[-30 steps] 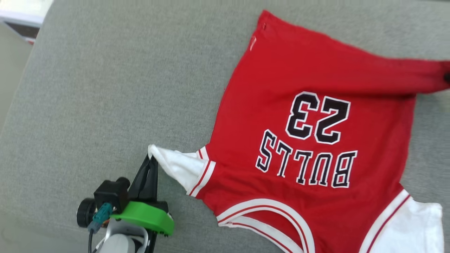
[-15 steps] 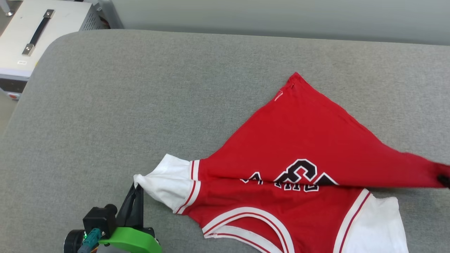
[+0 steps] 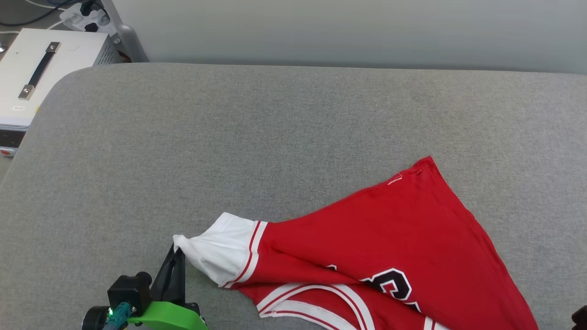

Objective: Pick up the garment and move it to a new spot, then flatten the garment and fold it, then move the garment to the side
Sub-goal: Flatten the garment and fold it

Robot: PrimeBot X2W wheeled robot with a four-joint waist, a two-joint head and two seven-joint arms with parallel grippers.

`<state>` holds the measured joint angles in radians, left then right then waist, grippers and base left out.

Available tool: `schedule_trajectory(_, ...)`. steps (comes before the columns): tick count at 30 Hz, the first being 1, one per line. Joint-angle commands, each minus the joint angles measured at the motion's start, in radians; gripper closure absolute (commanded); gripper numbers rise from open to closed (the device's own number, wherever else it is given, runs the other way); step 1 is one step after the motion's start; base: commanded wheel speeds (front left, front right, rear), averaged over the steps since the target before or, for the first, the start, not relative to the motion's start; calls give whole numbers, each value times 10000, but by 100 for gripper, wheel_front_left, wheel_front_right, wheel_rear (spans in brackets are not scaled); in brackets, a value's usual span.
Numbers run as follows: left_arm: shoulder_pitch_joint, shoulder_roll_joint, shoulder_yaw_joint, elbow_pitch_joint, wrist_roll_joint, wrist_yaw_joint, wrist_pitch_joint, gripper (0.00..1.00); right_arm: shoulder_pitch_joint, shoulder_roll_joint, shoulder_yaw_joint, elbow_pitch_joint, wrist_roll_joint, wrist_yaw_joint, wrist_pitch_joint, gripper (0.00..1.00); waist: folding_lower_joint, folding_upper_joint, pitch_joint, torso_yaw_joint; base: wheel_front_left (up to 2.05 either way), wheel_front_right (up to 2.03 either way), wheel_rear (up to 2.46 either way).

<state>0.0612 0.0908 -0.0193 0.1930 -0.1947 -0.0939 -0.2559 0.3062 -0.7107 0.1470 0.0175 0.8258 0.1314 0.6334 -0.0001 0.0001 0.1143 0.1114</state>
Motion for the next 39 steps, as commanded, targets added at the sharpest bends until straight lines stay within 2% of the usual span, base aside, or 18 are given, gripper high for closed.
schedule_trajectory(1, 104, 77, 47, 40, -51, 3, -59, 100, 85, 148, -36, 6, -153, -7, 64, 100, 1, -1, -18, 5, 0, 0, 0)
schedule_trajectory(4, 99, 96, 66, 48, -57, 0, -59, 100, -9, 484, -288, -87, -230, -7, -61, 100, 1, -1, -42, -11, 0, 0, 0)
schedule_trajectory(5, 101, 100, 65, 47, -55, -2, -59, 100, -81, 542, -414, -166, -319, -7, -138, 0, 1, -1, -51, -14, 0, 0, 0)
schedule_trajectory(13, 58, 102, 42, -29, -43, -6, -59, 100, -1179, 857, -1453, -1478, -641, -7, -783, 0, 1, -1, -14, 1, 0, 0, 0)
schedule_trajectory(20, -252, 70, -64, -187, 51, -4, -59, 100, -3349, 875, -1362, -2324, -1178, -7, -1004, 0, 1, -1, 380, 215, 0, 0, 0)
schedule_trajectory(26, -691, 17, -212, -323, 114, -41, -59, 100, -5985, 723, -174, -1819, -1529, -7, -514, 0, 1, -1, 944, 535, 0, 0, 0)
schedule_trajectory(34, -1274, -156, -475, -501, 171, -88, -59, 100, -9013, 357, 2300, 183, -1313, -7, 2033, 0, 1, -1, 1721, 971, 0, 0, 0)
schedule_trajectory(39, -1576, -256, -638, -582, 159, -111, -59, 100, -10110, 430, 3332, 1300, -1382, -7, 2867, 0, 1, -1, 2093, 1219, 0, 0, 0)
